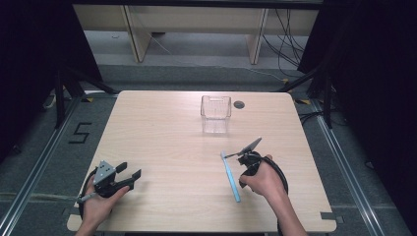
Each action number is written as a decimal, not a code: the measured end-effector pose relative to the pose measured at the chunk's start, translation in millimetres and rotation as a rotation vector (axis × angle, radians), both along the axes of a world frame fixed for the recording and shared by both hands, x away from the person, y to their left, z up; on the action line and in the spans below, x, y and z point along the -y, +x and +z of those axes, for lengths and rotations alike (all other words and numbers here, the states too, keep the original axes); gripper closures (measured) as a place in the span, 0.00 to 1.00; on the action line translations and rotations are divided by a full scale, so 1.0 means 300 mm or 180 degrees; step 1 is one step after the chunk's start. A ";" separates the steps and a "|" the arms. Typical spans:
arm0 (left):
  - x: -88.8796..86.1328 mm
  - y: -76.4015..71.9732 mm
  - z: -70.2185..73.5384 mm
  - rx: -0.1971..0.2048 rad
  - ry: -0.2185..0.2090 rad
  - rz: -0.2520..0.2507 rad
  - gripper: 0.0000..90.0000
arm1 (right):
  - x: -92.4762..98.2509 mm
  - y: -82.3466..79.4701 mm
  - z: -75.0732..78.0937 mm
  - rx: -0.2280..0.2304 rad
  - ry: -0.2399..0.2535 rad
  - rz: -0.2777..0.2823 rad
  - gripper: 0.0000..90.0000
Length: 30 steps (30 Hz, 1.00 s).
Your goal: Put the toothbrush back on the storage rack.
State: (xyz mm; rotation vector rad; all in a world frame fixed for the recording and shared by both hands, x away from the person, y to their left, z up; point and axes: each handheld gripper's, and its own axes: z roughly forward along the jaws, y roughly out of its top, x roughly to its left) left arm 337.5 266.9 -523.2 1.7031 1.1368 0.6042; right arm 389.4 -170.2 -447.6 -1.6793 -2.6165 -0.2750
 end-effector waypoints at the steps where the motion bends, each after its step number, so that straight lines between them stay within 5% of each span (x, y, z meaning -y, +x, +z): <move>1: 0.000 0.000 0.000 0.0002 -0.0022 0.0002 0.37 | -0.013 0.011 -0.004 0.0004 -0.0025 0.0020 0.77; 6: 0.002 -0.001 0.000 -0.0005 -0.0024 -0.0001 0.37 | -0.038 0.032 -0.011 -0.0016 -0.0070 0.0096 0.78; 30: 0.007 -0.004 0.000 -0.0002 -0.0016 -0.0017 0.37 | -0.157 0.127 -0.059 -0.0159 -0.0338 -0.0072 0.80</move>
